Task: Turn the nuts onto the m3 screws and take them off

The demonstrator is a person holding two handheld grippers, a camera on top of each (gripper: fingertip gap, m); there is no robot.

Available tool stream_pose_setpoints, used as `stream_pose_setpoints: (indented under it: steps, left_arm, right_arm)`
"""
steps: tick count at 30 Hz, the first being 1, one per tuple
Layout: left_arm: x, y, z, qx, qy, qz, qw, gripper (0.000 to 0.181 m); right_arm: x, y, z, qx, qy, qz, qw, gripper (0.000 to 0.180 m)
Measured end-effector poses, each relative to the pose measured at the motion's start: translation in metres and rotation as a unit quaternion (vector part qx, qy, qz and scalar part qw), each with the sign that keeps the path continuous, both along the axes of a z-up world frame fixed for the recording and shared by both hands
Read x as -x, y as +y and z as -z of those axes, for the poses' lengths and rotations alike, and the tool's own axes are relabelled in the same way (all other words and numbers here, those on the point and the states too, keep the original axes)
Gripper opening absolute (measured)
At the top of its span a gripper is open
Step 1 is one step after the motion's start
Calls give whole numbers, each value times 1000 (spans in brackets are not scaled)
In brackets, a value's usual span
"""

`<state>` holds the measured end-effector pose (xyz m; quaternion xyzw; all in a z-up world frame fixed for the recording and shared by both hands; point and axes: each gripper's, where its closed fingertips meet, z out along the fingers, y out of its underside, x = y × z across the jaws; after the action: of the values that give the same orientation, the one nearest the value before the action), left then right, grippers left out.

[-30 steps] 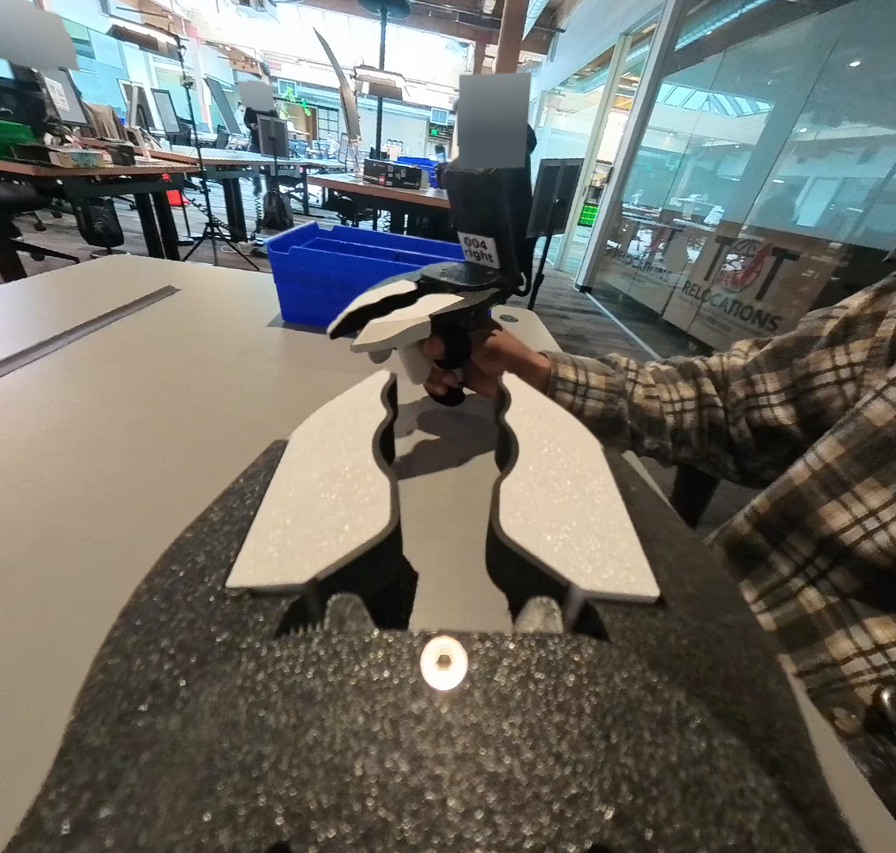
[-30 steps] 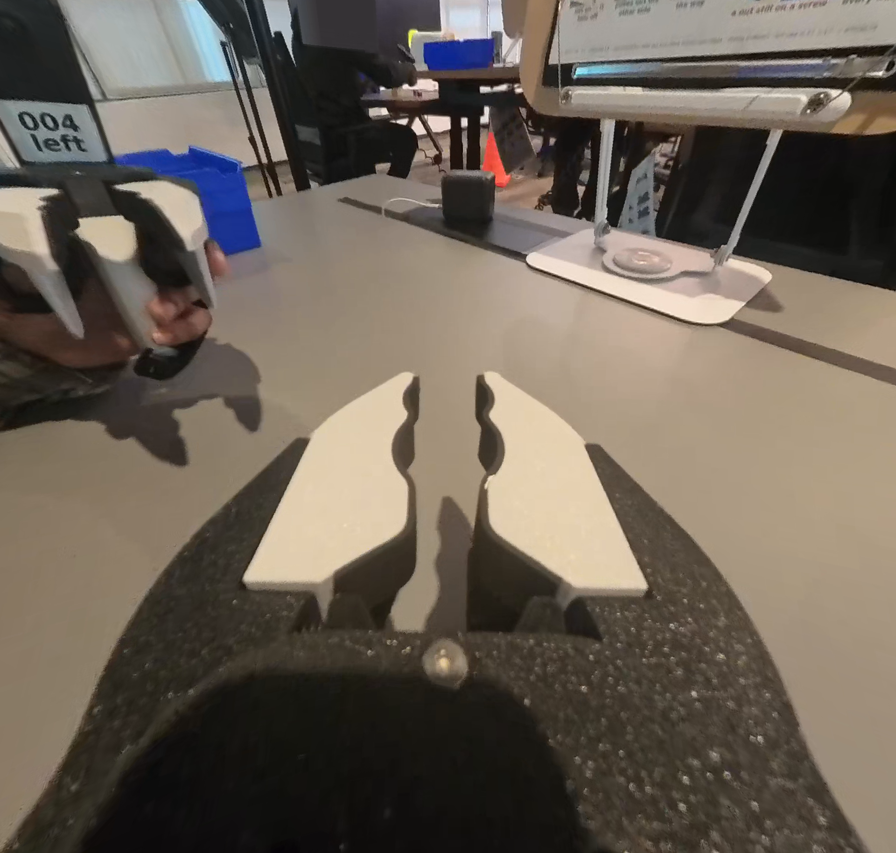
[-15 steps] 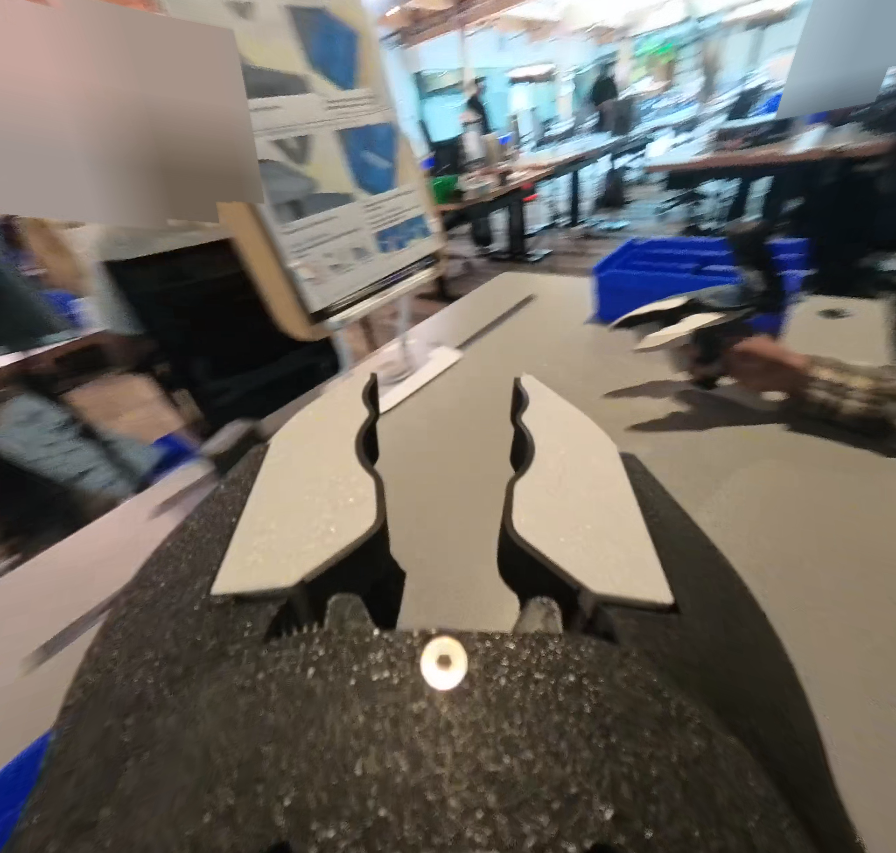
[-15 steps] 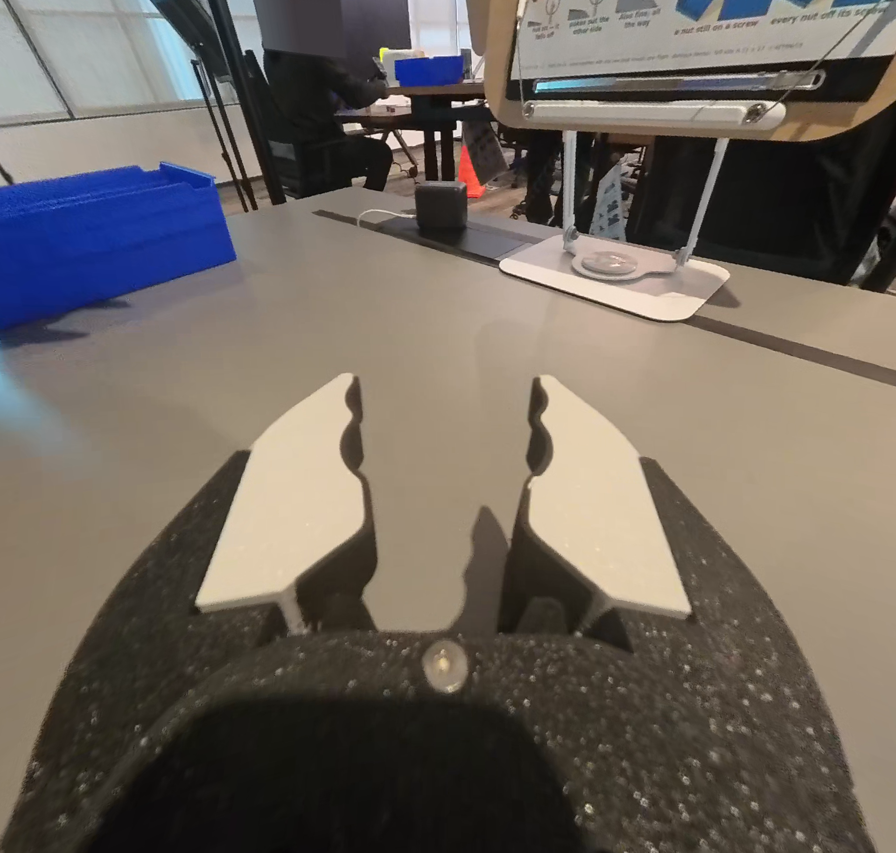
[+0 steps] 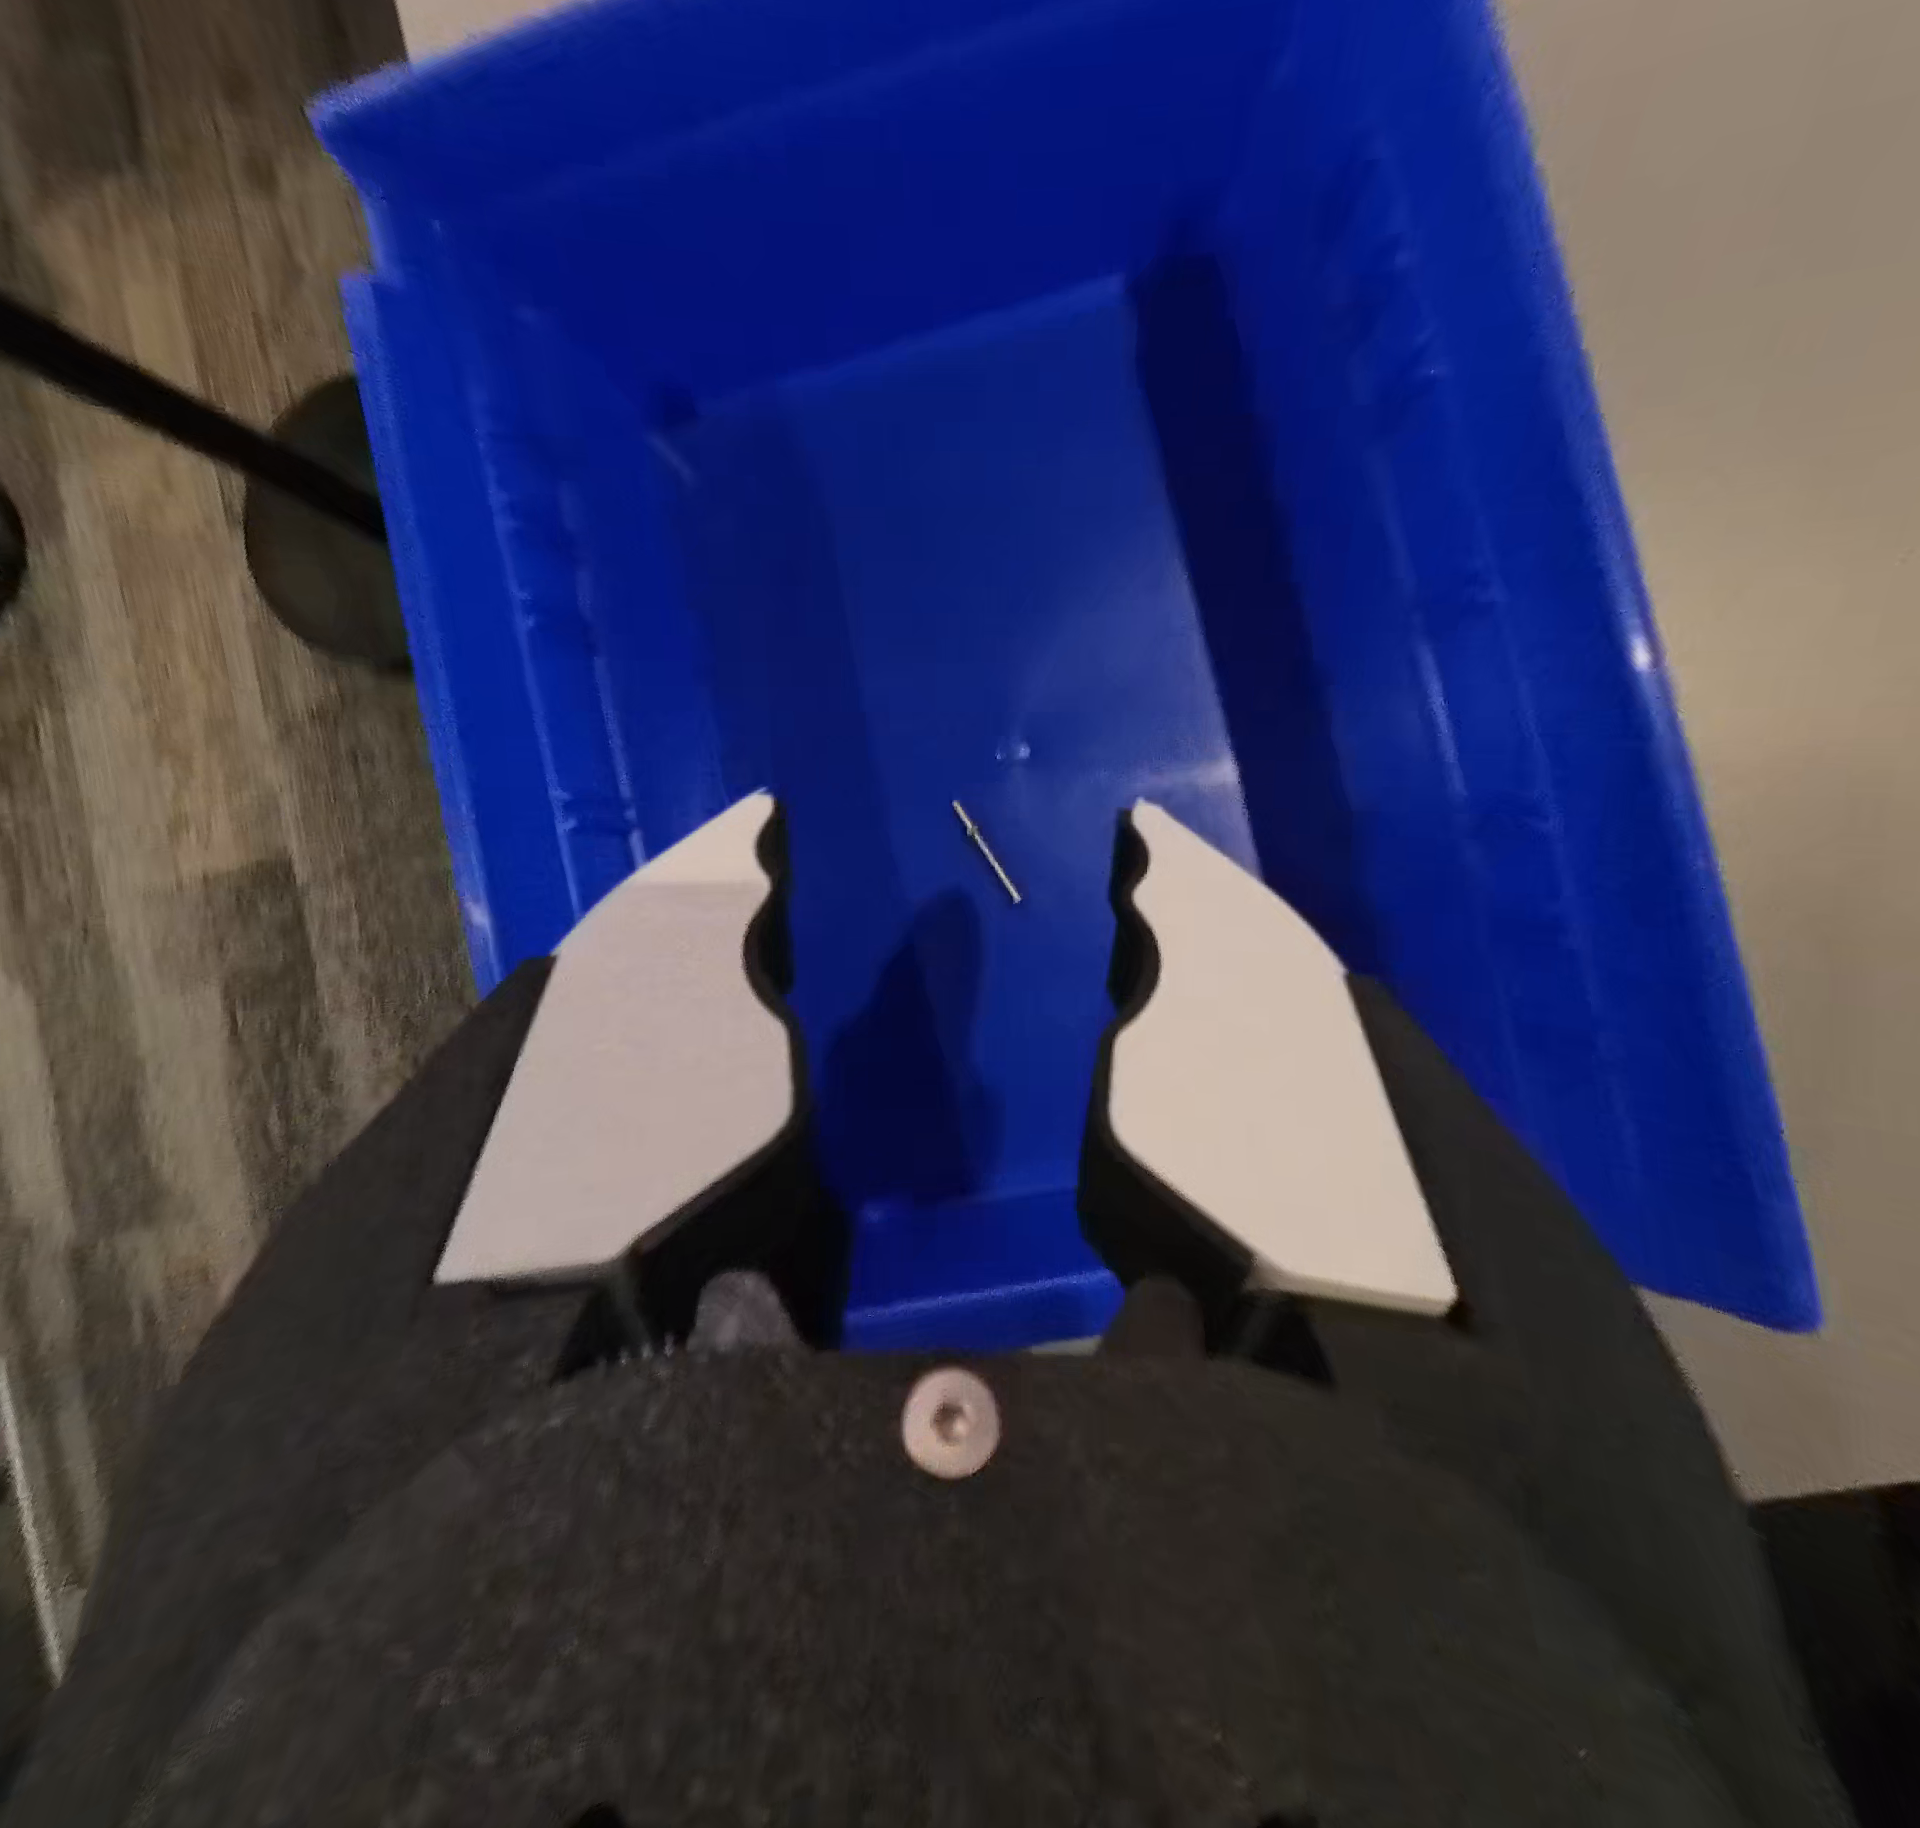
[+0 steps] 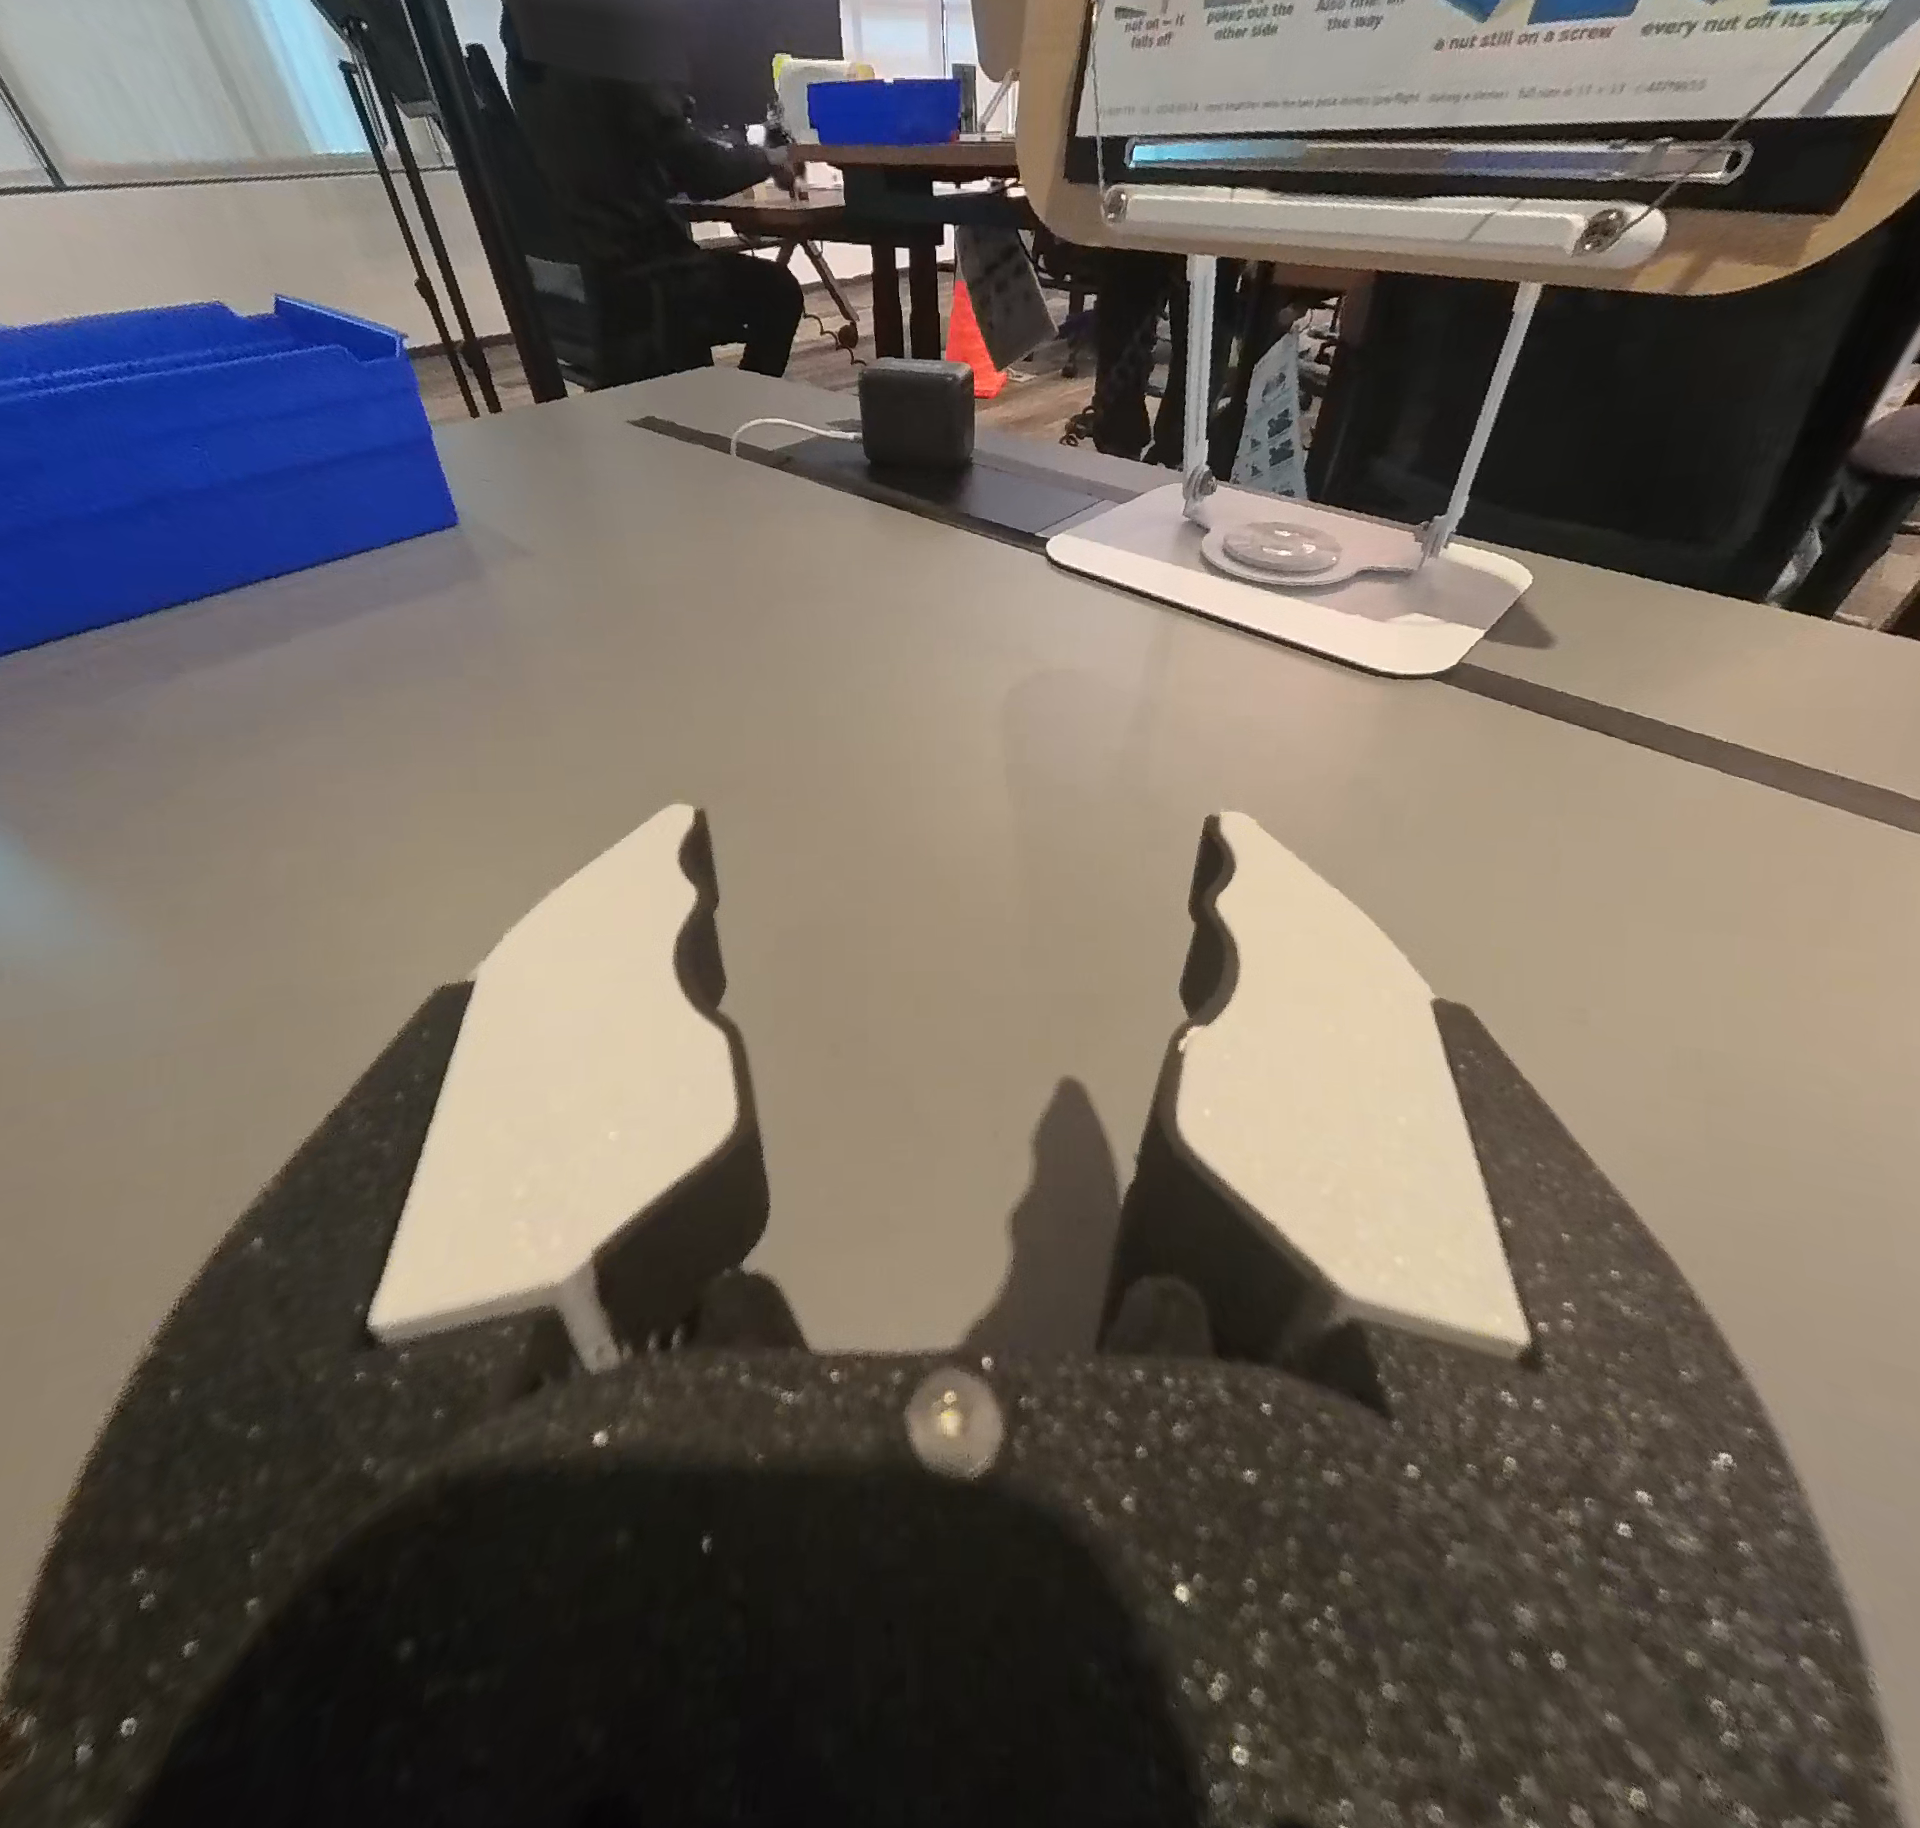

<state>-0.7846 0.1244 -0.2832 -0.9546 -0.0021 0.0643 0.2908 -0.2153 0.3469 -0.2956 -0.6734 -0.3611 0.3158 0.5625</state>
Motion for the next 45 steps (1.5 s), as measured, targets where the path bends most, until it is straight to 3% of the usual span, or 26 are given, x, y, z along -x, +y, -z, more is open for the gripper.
stream_pose_setpoints:
  steps: [6, 15, 24, 35, 45]
  left_arm:
    - [-2, -2, 34, 90, -14, -57, 994, 51]
    - [-6, -6, 73, 156, -93, -114, 977, 35]
    - [2, -6, 85, 162, -107, -142, 971, 23]
    - [2, -12, 100, 173, -129, -150, 965, 21]
    - [-2, -11, 102, 176, -77, -124, 973, 4]
  right_arm:
    - [2, -1, 3, 10, -2, -7, 1000, 84]
    - [4, -5, 0, 14, 3, -21, 1000, 78]
    - [4, -7, -2, 24, 17, -29, 999, 74]
    - [1, -5, -4, 34, 33, -30, 998, 72]
    - [1, -6, -4, 30, 29, -29, 999, 72]
